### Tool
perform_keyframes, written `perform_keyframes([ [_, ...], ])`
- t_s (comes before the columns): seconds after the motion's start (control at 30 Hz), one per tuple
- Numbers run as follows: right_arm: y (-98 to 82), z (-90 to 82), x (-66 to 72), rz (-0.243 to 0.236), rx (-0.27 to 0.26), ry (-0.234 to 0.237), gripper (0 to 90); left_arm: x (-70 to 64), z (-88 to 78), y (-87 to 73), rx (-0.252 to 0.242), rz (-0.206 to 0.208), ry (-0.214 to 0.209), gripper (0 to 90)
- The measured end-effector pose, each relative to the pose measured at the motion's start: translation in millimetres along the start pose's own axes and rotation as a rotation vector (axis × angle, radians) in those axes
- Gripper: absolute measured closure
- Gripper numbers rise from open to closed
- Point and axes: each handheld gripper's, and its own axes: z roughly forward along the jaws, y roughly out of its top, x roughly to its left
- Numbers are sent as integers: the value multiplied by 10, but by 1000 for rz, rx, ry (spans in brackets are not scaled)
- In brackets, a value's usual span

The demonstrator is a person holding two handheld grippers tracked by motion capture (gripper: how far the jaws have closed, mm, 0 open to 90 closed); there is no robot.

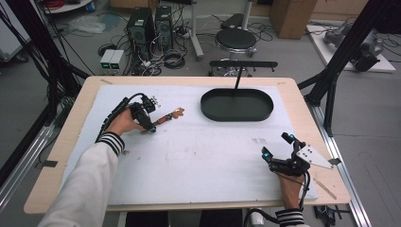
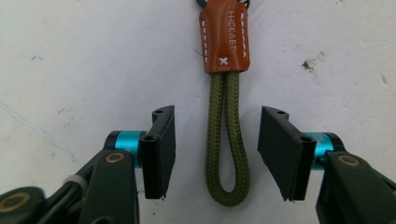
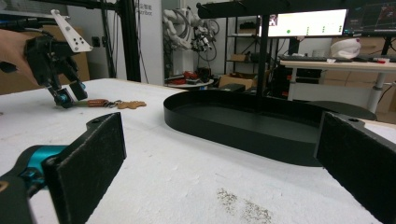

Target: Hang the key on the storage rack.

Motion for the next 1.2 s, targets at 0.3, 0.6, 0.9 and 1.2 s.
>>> perform_keyframes([
  [0.3, 0, -1, -2, 0, 0, 0, 10, 8, -8, -3, 10, -8, -2, 596],
  [0.6, 1, 1, -3, -1, 0, 0, 10, -17, -8, 17, 21, -6, -24, 773],
  [0.9, 1, 1, -3, 3, 2, 0, 10, -17, -23, 13, 19, -12, -18, 790],
  [1.2, 4, 3, -12, 10, 2, -2, 10, -37, -166, 6, -46, -1, -3, 795],
])
